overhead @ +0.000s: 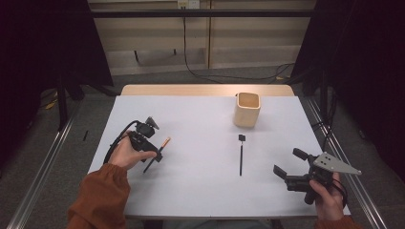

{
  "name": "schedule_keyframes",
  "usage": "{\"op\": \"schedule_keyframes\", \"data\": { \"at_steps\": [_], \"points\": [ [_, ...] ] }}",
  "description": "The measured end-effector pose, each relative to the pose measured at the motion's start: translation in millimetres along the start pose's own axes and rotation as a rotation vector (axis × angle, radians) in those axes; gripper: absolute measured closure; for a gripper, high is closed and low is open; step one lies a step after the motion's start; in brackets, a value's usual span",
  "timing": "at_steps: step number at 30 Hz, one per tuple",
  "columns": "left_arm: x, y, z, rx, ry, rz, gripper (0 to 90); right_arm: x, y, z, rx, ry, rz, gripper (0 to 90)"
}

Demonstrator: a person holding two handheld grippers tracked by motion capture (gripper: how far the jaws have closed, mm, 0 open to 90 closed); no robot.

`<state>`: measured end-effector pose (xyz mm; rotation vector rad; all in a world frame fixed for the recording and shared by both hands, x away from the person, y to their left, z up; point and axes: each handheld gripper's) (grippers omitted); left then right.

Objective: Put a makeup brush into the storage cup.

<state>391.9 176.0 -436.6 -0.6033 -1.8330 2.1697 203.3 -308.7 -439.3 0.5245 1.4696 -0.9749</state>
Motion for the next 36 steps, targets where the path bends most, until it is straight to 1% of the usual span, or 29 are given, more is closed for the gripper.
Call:
{"op": "schedule_keyframes", "data": {
  "at_steps": [1, 3, 4, 5, 7, 8, 11, 13, 15, 17, 18, 19, 20, 22, 25, 30, 33, 36],
  "points": [
    [-0.6, 1.0, 0.3, -0.002, 0.008, -0.009, 14.0, -0.1, 0.0, -0.2, 0.000, 0.001, 0.001, 0.0],
    [-0.5, 2.3, 1.9, 0.009, 0.012, -0.020, 19.2, -0.1, 0.0, -0.2, 0.001, 0.001, 0.001, 0.0],
    [-0.7, 2.3, 2.1, 0.008, 0.019, -0.019, 23.2, 0.0, -0.1, 0.0, 0.000, 0.000, 0.001, 0.0],
    [-0.6, 2.3, 2.6, 0.008, 0.009, -0.023, 27.1, 0.1, -0.1, 0.1, -0.001, 0.002, 0.002, 0.0],
    [-0.8, 2.7, 1.9, 0.007, -0.015, -0.026, 30.6, 0.1, -0.2, 0.2, -0.001, 0.001, 0.004, 0.0],
    [-0.9, 3.1, 1.7, 0.005, -0.017, -0.030, 34.3, 0.1, -0.2, 0.2, -0.002, 0.001, 0.005, 0.0],
    [-1.4, 5.0, 1.0, 0.017, -0.036, -0.049, 37.1, 0.0, -0.1, 0.0, -0.003, 0.000, 0.003, 0.0],
    [-1.8, 6.5, 2.2, 0.009, -0.038, -0.060, 40.6, 0.0, 0.0, -0.1, -0.004, 0.002, 0.003, 0.0],
    [-2.5, 7.2, 3.6, -0.007, -0.044, -0.063, 41.8, 0.1, 0.1, 0.0, -0.004, 0.000, 0.001, 0.0],
    [-3.5, 8.4, 6.1, -0.031, -0.041, -0.072, 44.0, 0.1, 0.2, 0.0, -0.001, -0.001, 0.001, 0.0],
    [-3.9, 9.3, 7.8, -0.046, -0.046, -0.074, 44.6, 0.1, 0.2, 0.0, -0.002, 0.002, 0.001, 0.0],
    [-4.6, 10.1, 9.0, -0.066, -0.034, -0.078, 46.2, 0.1, 0.1, -0.1, -0.003, 0.003, 0.000, 0.0],
    [-5.0, 10.9, 11.3, -0.083, -0.036, -0.083, 47.6, 0.0, 0.0, -0.2, -0.002, 0.003, 0.001, 0.0],
    [-6.5, 11.9, 13.2, -0.096, -0.042, -0.092, 47.7, 0.1, -0.1, -0.3, -0.003, 0.003, 0.001, 0.0],
    [-8.6, 12.8, 14.3, -0.105, -0.040, -0.107, 47.9, 0.2, -0.4, -0.4, -0.006, 0.001, 0.002, 0.0],
    [-11.0, 12.9, 16.0, -0.117, -0.062, -0.126, 49.3, 0.4, -0.3, -0.1, -0.004, 0.000, -0.001, 0.0],
    [-11.6, 12.6, 15.7, -0.114, -0.050, -0.129, 50.6, 0.2, -0.1, -0.3, -0.003, -0.002, -0.001, 0.0],
    [-10.6, 11.5, 15.4, -0.111, -0.054, -0.120, 57.8, 0.2, 0.1, -0.5, -0.004, -0.003, 0.000, 0.0]
  ]
}}
Point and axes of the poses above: each handheld gripper's, and its own axes: y roughly forward along the jaws, x roughly out of its underside, z roughly to its right, and after that the axes turned 13 degrees about -y, right-handed
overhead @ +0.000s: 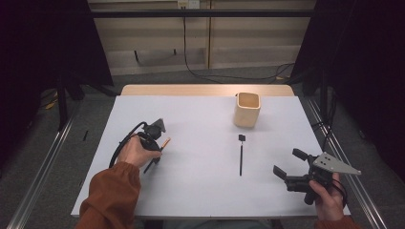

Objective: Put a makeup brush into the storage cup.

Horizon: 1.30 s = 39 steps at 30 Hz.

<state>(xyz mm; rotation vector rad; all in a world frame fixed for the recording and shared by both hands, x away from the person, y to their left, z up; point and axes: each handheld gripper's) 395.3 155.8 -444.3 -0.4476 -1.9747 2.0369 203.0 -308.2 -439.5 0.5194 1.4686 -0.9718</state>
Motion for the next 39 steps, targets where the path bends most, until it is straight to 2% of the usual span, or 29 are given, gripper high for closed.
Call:
{"op": "schedule_keyframes", "data": {
  "at_steps": [2, 4, 9, 18, 21, 25, 29, 30, 35, 36, 37, 39],
  "points": [
    [-0.5, -0.6, -0.2, 0.001, 0.005, 0.000, 62.9, -0.1, 0.3, -0.2, -0.001, 0.002, 0.000, 0.0],
    [-1.3, -0.9, -0.1, -0.001, 0.008, -0.009, 72.1, 0.0, 0.3, -0.2, -0.002, 0.002, 0.000, 0.0],
    [-3.2, -0.8, 0.5, 0.002, 0.009, -0.025, 84.4, 0.2, -0.1, 0.3, 0.000, 0.003, -0.001, 0.0],
    [-1.2, -2.2, 0.4, 0.004, 0.021, -0.009, 84.7, 0.3, 0.3, 0.3, -0.002, 0.006, -0.001, 0.0],
    [-1.4, -2.7, -1.9, 0.017, 0.025, -0.008, 84.7, 0.2, 1.4, 0.4, -0.001, 0.008, -0.003, 0.0],
    [0.3, -3.8, -5.2, 0.045, 0.021, 0.002, 84.7, 0.2, 1.3, 0.0, -0.007, 0.006, -0.004, 0.0],
    [4.0, -3.4, -6.3, 0.091, 0.024, 0.023, 84.7, 0.4, 1.0, 0.4, -0.003, 0.009, -0.003, 0.0],
    [4.7, -4.0, -6.5, 0.097, 0.017, 0.043, 84.7, 0.4, 1.1, 0.4, -0.003, 0.008, -0.003, 0.0],
    [7.4, -5.5, -9.5, 0.157, 0.003, 0.084, 84.7, 0.4, 1.4, 0.2, -0.005, 0.005, -0.006, 0.0],
    [8.0, -6.0, -10.4, 0.176, 0.002, 0.088, 84.7, 0.3, 1.2, 0.2, -0.005, 0.006, -0.005, 0.0],
    [9.0, -6.6, -12.0, 0.215, -0.011, 0.106, 84.6, 0.4, 1.2, 0.2, -0.006, 0.005, -0.005, 0.0],
    [10.0, -8.0, -13.2, 0.213, -0.019, 0.127, 84.6, 0.4, 1.2, 0.2, -0.006, 0.005, -0.005, 0.0]
  ]
}}
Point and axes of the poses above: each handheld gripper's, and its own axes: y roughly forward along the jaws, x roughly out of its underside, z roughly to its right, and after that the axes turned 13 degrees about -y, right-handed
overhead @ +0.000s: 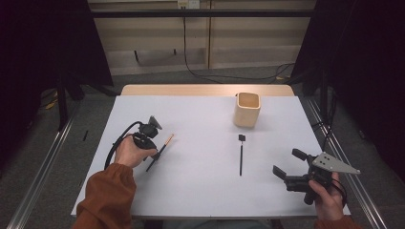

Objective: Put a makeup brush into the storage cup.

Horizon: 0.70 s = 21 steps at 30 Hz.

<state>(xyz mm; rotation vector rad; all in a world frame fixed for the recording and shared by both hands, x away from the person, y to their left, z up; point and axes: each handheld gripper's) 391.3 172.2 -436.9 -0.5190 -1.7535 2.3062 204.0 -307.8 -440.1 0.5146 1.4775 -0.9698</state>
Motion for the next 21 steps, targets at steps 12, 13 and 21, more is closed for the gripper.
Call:
{"op": "schedule_keyframes", "data": {
  "at_steps": [12, 13, 21],
  "points": [
    [11.0, -13.9, -4.1, 0.061, 0.035, 0.210, 84.6, -0.1, -0.4, 0.4, 0.002, 0.005, 0.003, 0.0],
    [11.9, -15.0, -5.3, 0.059, 0.039, 0.225, 84.6, -0.1, -0.4, 0.3, 0.002, 0.006, 0.004, 0.0],
    [20.9, -20.1, -13.5, 0.096, 0.018, 0.332, 84.6, -0.2, 0.0, 0.2, 0.001, 0.005, 0.004, 0.0]
  ]
}}
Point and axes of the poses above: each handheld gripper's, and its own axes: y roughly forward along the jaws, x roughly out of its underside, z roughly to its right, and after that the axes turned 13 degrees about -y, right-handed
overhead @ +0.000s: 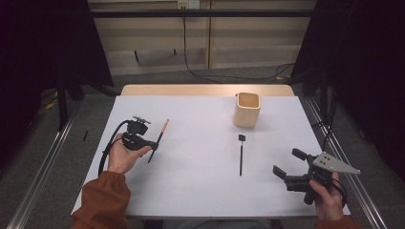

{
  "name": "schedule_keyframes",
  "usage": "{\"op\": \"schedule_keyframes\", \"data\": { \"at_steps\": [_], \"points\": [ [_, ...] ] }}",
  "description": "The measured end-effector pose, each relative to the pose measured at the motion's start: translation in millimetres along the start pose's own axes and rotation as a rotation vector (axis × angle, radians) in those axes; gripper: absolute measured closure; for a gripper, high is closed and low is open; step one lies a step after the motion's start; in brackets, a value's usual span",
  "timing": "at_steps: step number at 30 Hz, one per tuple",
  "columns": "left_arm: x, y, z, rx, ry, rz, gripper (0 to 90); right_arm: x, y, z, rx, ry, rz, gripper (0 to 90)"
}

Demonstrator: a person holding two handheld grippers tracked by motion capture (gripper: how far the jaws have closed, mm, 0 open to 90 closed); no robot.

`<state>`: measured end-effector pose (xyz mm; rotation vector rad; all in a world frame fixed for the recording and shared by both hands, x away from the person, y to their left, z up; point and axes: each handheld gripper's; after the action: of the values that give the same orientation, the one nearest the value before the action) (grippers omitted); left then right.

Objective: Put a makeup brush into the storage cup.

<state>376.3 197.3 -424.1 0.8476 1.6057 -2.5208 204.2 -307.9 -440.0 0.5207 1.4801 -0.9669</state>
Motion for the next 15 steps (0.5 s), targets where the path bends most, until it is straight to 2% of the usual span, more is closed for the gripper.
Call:
{"op": "schedule_keyframes", "data": {
  "at_steps": [3, 5, 7, 10, 12, 15],
  "points": [
    [3.6, -0.9, -0.7, 0.004, -0.009, 0.033, 84.7, 0.0, 0.0, 0.0, -0.001, -0.002, 0.001, 0.0],
    [6.4, -1.3, -1.4, 0.024, -0.014, 0.067, 84.6, 0.0, 0.1, 0.0, -0.001, -0.001, 0.000, 0.0],
    [9.5, -2.4, -0.7, 0.013, -0.007, 0.105, 84.6, -0.1, 0.0, -0.1, -0.001, -0.001, 0.000, 0.0],
    [12.4, -4.7, 0.5, 0.009, 0.008, 0.139, 84.6, -0.1, -0.1, -0.1, 0.001, -0.002, 0.000, 0.0],
    [13.4, -6.1, 1.0, 0.018, 0.019, 0.145, 84.6, -0.1, 0.1, -0.2, 0.001, -0.001, 0.000, 0.0],
    [15.7, -7.3, 2.9, 0.013, 0.010, 0.174, 84.7, -0.1, 0.2, -0.1, 0.001, -0.001, 0.000, 0.0]
  ]
}}
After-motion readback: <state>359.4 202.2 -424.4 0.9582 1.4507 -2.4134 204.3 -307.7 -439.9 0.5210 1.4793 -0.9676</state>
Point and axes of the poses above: each handheld gripper's, and its own axes: y roughly forward along the jaws, x roughly out of its underside, z roughly to its right, and after that the axes turned 13 degrees about -y, right-handed
